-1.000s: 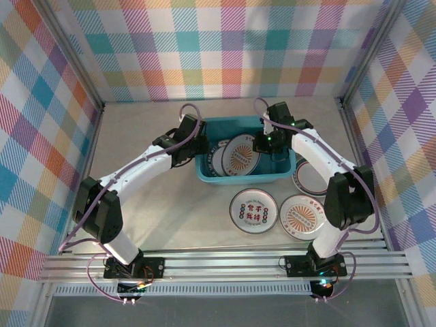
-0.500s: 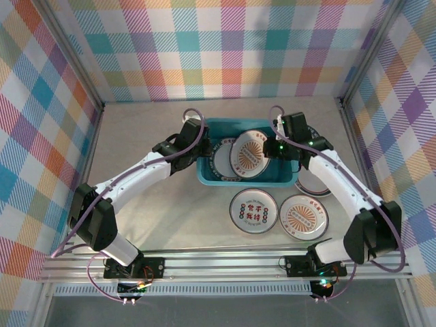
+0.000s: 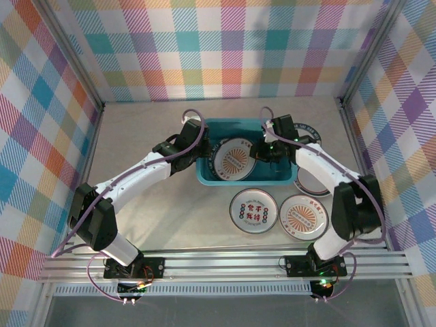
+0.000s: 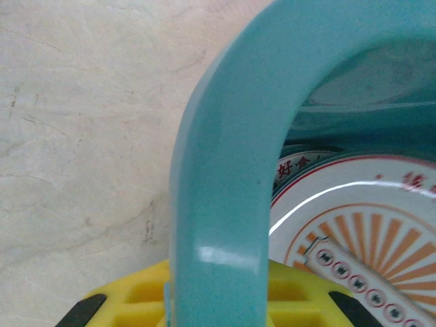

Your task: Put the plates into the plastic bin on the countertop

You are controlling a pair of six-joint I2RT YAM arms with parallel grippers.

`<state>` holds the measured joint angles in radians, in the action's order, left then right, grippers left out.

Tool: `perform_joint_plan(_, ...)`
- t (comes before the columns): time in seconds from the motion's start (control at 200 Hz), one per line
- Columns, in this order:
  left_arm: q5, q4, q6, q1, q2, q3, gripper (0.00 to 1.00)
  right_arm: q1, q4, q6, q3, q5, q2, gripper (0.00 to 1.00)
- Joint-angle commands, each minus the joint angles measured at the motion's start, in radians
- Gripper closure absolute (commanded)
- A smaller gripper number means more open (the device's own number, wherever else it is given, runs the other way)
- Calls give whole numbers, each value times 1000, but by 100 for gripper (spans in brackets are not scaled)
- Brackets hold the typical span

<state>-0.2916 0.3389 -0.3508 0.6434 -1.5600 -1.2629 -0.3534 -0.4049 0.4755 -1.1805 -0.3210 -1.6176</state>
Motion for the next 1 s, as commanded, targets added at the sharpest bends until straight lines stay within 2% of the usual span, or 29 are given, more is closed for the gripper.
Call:
perform_joint_plan(0.0,-24,-68,38,15,38,-35,99,-4,17,23,-112,-75,-69,100)
perform_joint_plan(0.15,-37,-19,34,16,21,-62,99,-8,49,51,-126,-103,-134,100)
perform_joint_plan(0.265,-58,8,30,15,8,-81,99,-18,-5,44,-182,-56,-175,100)
perform_joint_plan(0.37,-63,24,24,14,-11,-95,100,-21,-63,42,-243,-28,-230,92)
perform_joint_plan(0.48,-60,43,14,15,-31,-116,100,-30,-140,38,-314,-11,-293,76)
perform_joint_plan(0.59,-64,52,4,15,-41,-123,100,-43,-178,28,-355,4,-329,66)
perform_joint_plan(0.785,-77,93,-7,15,-68,-152,100,-57,-248,19,-413,42,-378,41)
perform_joint_plan(0.835,-75,96,-11,15,-72,-157,100,-62,-240,21,-414,44,-378,34)
perform_joint_plan(0.895,-76,101,-14,15,-78,-162,100,-68,-235,19,-421,57,-378,20)
perform_joint_plan(0.995,-76,113,-18,14,-88,-173,100,-83,-244,3,-447,92,-382,5)
